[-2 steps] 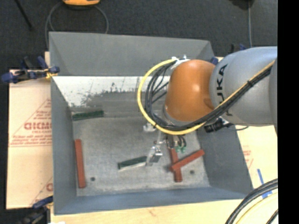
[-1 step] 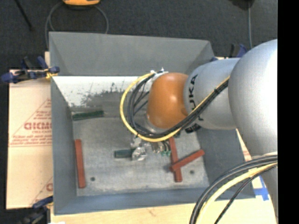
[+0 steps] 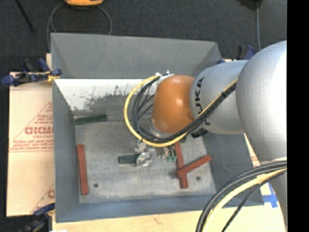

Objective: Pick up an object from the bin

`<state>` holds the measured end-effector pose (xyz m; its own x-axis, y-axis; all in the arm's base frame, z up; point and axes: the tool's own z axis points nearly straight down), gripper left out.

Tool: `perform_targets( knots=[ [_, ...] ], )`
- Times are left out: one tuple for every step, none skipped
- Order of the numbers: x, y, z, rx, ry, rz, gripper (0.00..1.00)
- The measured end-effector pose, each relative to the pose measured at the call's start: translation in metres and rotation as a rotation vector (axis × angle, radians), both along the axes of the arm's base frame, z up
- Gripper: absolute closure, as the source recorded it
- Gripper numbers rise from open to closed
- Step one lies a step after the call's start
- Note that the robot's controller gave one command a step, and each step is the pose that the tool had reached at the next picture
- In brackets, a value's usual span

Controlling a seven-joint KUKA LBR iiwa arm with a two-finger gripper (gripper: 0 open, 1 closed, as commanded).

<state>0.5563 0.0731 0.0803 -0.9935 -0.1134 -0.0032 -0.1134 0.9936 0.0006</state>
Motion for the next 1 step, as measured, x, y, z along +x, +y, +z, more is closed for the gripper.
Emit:
perform_targets(
  knots=[
    [0.0083, -0.0079, 0.1403, -0.001, -0.002, 0.005, 1.0]
  ],
)
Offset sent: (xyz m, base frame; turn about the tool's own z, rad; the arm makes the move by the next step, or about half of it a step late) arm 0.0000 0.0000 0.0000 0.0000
